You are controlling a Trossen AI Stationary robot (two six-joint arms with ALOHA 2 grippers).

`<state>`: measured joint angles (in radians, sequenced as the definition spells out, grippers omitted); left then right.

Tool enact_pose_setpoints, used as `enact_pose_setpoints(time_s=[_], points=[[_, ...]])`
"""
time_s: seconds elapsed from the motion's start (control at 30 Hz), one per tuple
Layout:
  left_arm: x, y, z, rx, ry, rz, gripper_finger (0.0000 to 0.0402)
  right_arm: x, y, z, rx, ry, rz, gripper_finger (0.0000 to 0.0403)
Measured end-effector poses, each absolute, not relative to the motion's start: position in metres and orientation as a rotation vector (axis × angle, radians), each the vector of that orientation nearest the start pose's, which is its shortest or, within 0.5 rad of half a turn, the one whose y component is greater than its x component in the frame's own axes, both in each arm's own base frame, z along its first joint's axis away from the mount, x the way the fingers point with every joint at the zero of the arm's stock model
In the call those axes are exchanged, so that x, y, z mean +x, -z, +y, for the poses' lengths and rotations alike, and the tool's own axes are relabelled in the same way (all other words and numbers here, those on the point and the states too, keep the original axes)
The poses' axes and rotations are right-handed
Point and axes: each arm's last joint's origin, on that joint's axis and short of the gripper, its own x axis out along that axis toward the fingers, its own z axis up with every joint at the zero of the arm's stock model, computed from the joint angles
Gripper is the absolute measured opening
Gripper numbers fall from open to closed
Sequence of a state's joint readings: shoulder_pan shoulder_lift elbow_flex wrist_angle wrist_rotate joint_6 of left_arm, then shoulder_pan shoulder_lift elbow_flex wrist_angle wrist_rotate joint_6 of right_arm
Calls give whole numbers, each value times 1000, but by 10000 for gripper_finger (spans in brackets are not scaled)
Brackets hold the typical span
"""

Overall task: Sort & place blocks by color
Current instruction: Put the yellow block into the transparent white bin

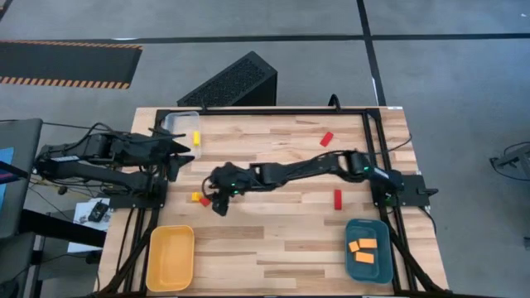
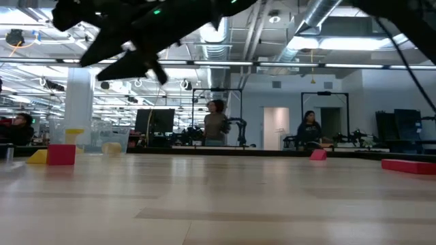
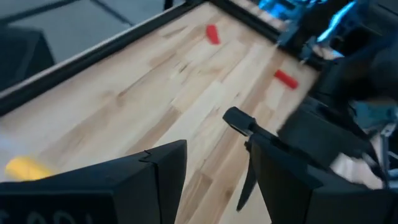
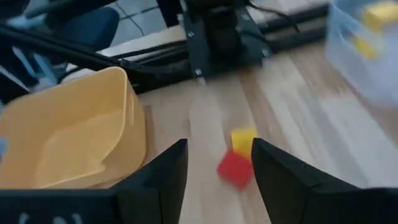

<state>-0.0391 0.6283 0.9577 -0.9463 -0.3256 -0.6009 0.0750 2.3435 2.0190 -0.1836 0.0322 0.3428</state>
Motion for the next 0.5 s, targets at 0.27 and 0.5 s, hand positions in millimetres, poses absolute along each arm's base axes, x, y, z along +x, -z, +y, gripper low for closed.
enact_pose_setpoints(time_s=[0.27,0.5], points=[[88,-330,7,-548,-550,593,168,591,-191,43,-1,-30,349,242],[88,-329,7,-565,-561,592,168,602,-135,32,-23,8,326,279]])
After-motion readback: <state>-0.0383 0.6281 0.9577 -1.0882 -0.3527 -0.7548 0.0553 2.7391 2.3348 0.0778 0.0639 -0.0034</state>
